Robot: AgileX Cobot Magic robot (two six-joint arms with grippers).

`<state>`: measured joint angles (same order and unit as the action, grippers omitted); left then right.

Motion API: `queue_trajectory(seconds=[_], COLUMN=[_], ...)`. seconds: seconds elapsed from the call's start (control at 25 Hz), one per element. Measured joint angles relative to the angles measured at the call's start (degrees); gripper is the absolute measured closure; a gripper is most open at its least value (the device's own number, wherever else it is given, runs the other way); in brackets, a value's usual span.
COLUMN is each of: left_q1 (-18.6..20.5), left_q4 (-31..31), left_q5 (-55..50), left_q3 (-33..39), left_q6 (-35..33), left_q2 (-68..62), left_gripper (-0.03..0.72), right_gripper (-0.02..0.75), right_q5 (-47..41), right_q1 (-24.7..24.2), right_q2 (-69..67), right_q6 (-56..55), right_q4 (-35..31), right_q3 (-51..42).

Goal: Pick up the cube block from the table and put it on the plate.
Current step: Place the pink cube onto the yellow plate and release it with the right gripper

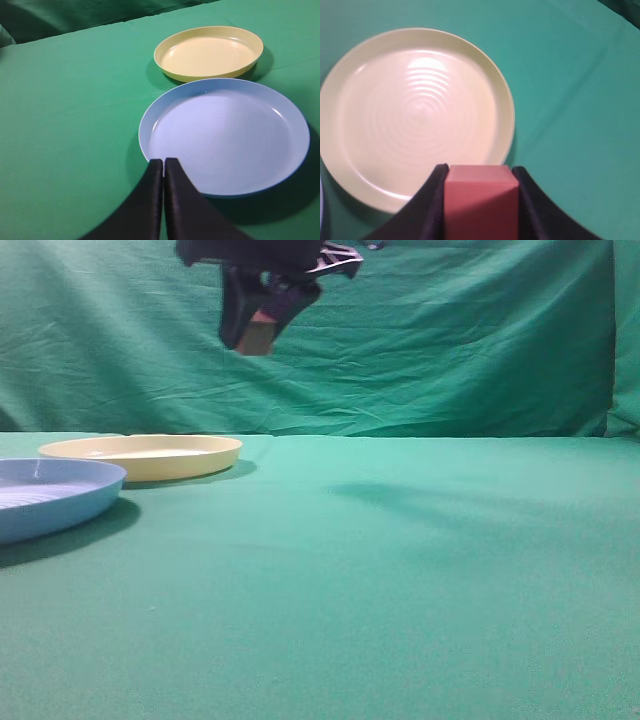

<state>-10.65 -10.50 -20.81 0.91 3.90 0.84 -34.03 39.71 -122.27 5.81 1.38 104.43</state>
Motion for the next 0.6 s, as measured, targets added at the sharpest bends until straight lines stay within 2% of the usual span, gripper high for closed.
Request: queue_trajectory(seconds=[0.12, 0.24, 0.44, 0.56, 0.6], left_q1=[0.0, 0.0, 0.0, 0.0, 0.0], left_q4=[0.0, 0.0, 0.0, 0.0, 0.0], left_q5=[0.0, 0.0, 0.0, 0.0, 0.0], left_q3=[0.0, 0.0, 0.0, 0.0, 0.0], left_q6=[0.0, 0.0, 0.0, 0.0, 0.0], left_q2=[0.0, 0.0, 0.0, 0.0, 0.0], left_gripper=[0.688, 0.688, 0.688, 0.688, 0.688], right_gripper=[0.505, 0.505, 0.505, 0.505, 0.357], right_q5=[0.6, 4.5, 12.2, 12.9, 13.2], right_q1=[2.6, 3.9, 4.6, 4.6, 4.6], right_q2=[-7.8, -13.5, -18.5, -19.3, -19.9], right_q6=[1.2, 1.6, 1.9, 1.9, 1.9], right_q4=[-0.2, -0.4, -0.4, -0.4, -0.4], right_q3=[9.4, 13.9, 15.0, 15.0, 15.1])
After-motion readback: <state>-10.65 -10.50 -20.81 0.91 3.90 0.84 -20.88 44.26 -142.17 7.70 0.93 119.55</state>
